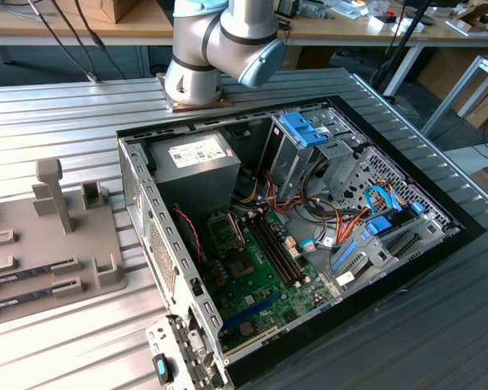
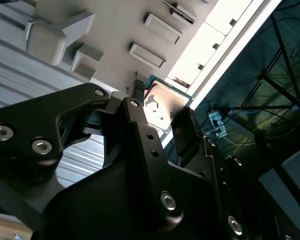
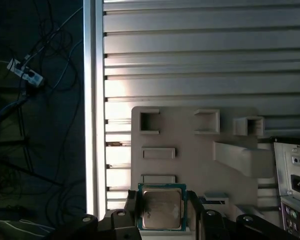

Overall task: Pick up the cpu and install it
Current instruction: 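Pick up the cpu and move it towards the insertion slot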

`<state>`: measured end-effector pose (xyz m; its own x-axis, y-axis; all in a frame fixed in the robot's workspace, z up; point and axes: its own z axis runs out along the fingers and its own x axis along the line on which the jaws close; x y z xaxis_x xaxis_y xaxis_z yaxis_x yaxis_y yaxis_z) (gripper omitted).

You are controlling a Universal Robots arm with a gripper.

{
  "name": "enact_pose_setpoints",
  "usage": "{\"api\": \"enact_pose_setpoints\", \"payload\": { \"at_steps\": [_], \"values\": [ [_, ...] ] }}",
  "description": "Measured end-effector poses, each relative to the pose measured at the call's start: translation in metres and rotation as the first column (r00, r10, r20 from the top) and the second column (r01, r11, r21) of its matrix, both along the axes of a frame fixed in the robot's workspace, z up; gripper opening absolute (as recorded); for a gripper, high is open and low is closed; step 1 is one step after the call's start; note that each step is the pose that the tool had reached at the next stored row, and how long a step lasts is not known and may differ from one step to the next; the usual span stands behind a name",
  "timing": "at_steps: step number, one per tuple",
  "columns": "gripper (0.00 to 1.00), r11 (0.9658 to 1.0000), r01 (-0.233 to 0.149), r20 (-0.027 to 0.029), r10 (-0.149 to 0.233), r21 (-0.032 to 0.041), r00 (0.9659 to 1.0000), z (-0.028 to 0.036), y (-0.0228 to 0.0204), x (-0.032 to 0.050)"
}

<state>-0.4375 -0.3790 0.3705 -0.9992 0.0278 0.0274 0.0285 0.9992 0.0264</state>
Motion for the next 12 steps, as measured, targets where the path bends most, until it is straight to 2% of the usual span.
{"api": "enact_pose_setpoints", "payload": {
  "at_steps": [12],
  "values": [
    [0.47, 1.0000, 0.000, 0.0000, 0.000, 0.0019, 1.0000, 0.0160, 0.0000, 0.0000]
  ]
}}
